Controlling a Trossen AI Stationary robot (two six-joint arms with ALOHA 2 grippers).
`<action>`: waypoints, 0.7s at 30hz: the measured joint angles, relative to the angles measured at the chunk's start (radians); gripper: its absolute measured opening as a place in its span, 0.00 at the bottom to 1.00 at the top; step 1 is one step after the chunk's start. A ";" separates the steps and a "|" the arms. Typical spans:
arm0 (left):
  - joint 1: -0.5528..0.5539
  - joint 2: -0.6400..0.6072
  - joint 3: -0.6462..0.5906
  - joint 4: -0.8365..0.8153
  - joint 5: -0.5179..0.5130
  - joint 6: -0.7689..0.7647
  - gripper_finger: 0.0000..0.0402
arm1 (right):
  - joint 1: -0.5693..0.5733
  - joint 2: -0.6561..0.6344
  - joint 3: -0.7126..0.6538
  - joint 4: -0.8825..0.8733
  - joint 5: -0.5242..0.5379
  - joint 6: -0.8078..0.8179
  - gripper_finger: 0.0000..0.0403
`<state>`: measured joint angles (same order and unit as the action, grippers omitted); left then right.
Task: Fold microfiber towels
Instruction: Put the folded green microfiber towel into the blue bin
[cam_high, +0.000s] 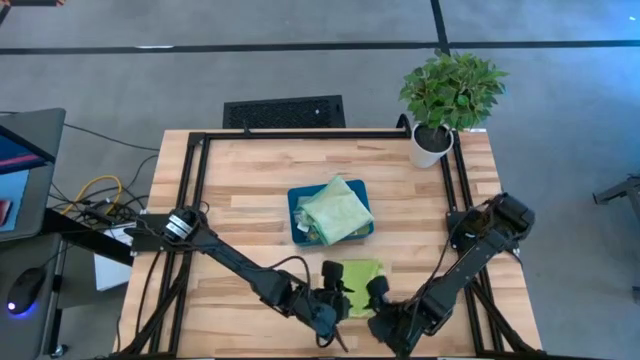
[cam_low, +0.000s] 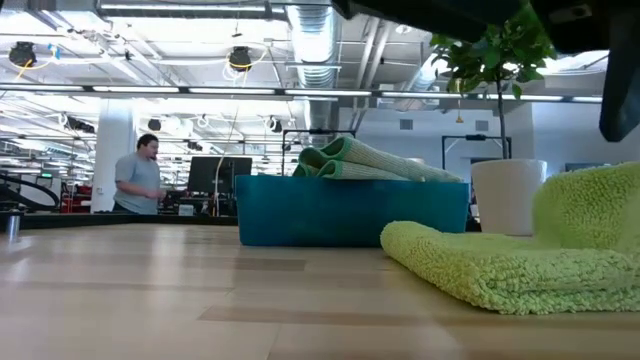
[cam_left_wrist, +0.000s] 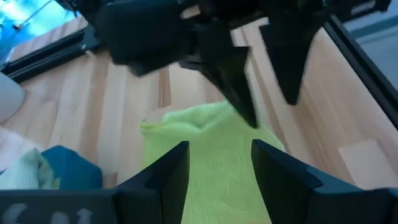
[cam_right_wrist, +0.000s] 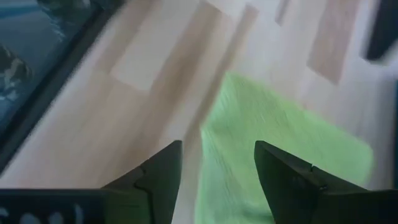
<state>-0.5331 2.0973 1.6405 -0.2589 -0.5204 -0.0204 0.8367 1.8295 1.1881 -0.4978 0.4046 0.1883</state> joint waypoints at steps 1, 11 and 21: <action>-0.006 -0.003 0.000 -0.015 -0.004 0.000 0.41 | -0.004 0.013 0.000 0.038 0.000 -0.024 0.56; -0.034 -0.007 0.000 -0.042 -0.021 -0.046 0.41 | -0.038 0.147 -0.001 0.099 -0.010 -0.091 0.56; -0.036 -0.007 0.000 -0.044 -0.023 -0.055 0.41 | -0.062 0.180 0.010 0.005 -0.009 0.096 0.56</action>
<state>-0.5694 2.0903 1.6405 -0.3027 -0.5438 -0.0753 0.7751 2.0098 1.1984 -0.4925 0.3957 0.2841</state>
